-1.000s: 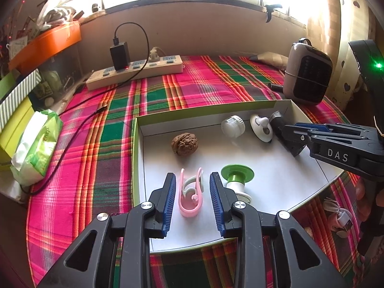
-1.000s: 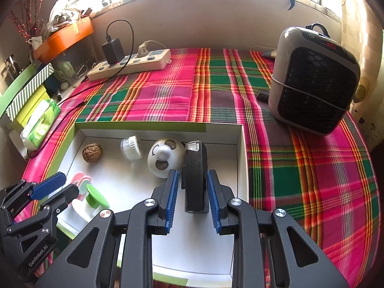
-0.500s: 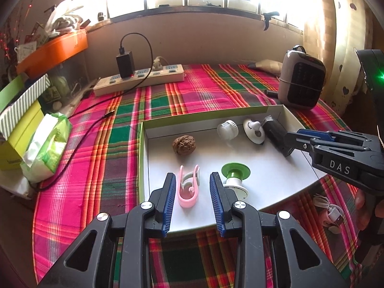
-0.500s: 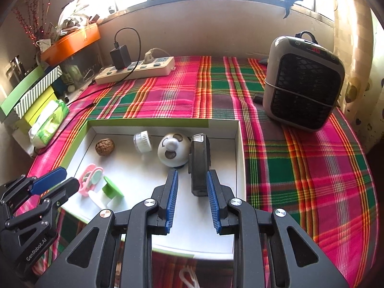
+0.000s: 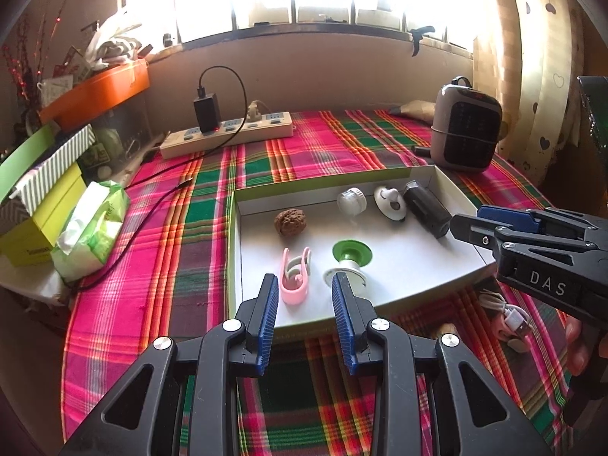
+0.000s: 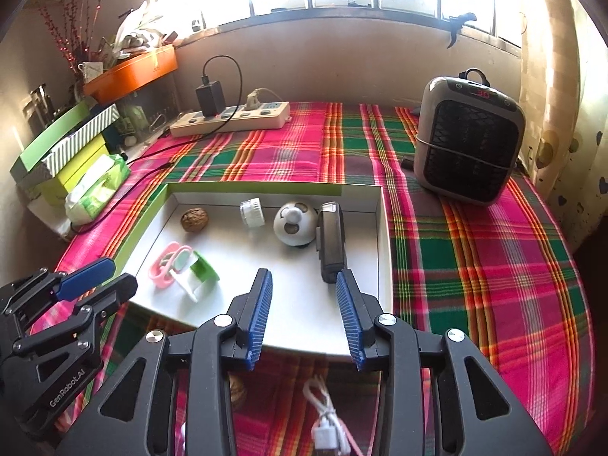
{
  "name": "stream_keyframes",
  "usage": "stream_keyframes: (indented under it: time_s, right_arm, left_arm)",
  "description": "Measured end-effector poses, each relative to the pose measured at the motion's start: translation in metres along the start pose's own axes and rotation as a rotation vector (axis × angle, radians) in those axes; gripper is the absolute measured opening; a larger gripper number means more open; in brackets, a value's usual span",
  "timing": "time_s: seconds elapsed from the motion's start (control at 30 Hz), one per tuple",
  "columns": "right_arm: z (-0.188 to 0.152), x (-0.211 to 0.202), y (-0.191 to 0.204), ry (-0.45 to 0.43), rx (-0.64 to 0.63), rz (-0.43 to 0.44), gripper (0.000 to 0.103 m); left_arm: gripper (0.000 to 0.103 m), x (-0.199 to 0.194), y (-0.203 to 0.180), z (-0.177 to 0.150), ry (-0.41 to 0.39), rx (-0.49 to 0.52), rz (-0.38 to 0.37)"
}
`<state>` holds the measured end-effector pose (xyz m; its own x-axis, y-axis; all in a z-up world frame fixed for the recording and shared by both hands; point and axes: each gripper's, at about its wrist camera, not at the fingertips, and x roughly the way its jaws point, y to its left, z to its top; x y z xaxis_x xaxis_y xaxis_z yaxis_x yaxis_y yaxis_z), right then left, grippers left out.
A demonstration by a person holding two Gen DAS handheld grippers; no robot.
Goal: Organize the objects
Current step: 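Withdraw both tools from the box toward the walnut and white egg-shaped item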
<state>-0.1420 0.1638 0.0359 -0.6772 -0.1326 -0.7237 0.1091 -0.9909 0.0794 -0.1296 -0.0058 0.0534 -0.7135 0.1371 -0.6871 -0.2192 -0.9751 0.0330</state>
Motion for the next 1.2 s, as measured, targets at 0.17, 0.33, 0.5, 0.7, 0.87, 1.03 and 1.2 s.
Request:
stream_keyframes:
  time_s: [0.17,0.33,0.5,0.7,0.87,1.03,1.2]
  right_arm:
    - [-0.009,-0.011,0.003,-0.017,-0.001,0.003,0.037]
    - [-0.018,-0.018,0.006,-0.026,0.001,0.009,0.037]
    - [-0.028,-0.025,0.01,-0.037,-0.008,0.002,0.037]
    - [-0.039,-0.031,0.011,-0.042,-0.009,0.002,0.037]
    - [-0.048,-0.038,0.011,-0.053,-0.014,-0.008,0.037]
    - [-0.057,-0.042,0.01,-0.055,-0.008,-0.013,0.037]
    - [-0.063,-0.045,0.008,-0.056,-0.005,-0.017,0.037]
  left_arm:
    - [0.028,-0.01,-0.001,-0.006,-0.014,-0.001,0.006]
    - [0.028,-0.017,-0.004,-0.012,-0.025,0.002,0.018]
    - [0.028,-0.022,-0.007,-0.018,-0.031,0.012,0.029]
    - [0.028,-0.026,-0.012,-0.024,-0.033,0.02,0.028]
    - [0.028,-0.03,-0.016,-0.029,-0.035,0.026,0.02]
    - [0.028,-0.033,-0.019,-0.034,-0.032,0.024,0.009]
    - [0.028,-0.035,-0.024,-0.04,-0.028,0.032,0.003]
